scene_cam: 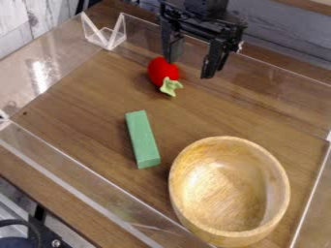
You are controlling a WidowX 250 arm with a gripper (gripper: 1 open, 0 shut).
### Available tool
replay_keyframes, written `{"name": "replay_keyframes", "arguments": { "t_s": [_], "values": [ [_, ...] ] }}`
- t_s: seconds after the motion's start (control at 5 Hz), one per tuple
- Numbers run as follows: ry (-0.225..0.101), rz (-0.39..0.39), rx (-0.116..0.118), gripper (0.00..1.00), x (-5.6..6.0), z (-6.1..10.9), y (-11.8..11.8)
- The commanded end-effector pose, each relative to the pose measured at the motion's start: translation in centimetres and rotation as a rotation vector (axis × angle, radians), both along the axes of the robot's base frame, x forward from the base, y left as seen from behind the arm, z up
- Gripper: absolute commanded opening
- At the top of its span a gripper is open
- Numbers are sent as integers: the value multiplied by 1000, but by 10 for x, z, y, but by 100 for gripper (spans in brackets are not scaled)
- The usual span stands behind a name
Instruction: Put the green block in the brown bowl
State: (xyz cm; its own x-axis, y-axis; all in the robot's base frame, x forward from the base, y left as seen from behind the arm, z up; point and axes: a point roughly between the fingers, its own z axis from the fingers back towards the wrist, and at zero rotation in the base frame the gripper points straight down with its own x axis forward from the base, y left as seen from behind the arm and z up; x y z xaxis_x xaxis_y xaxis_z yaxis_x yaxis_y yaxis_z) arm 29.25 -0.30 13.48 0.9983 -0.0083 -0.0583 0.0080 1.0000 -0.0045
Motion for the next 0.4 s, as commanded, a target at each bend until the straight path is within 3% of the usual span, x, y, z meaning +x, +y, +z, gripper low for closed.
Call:
{"name": "replay_keyframes", "arguments": {
  "t_s": [0.0, 0.2],
  "values": [
    [24, 74, -3, 100, -10, -5, -2],
    [24, 220, -18, 100, -27, -7, 1]
  ]
}}
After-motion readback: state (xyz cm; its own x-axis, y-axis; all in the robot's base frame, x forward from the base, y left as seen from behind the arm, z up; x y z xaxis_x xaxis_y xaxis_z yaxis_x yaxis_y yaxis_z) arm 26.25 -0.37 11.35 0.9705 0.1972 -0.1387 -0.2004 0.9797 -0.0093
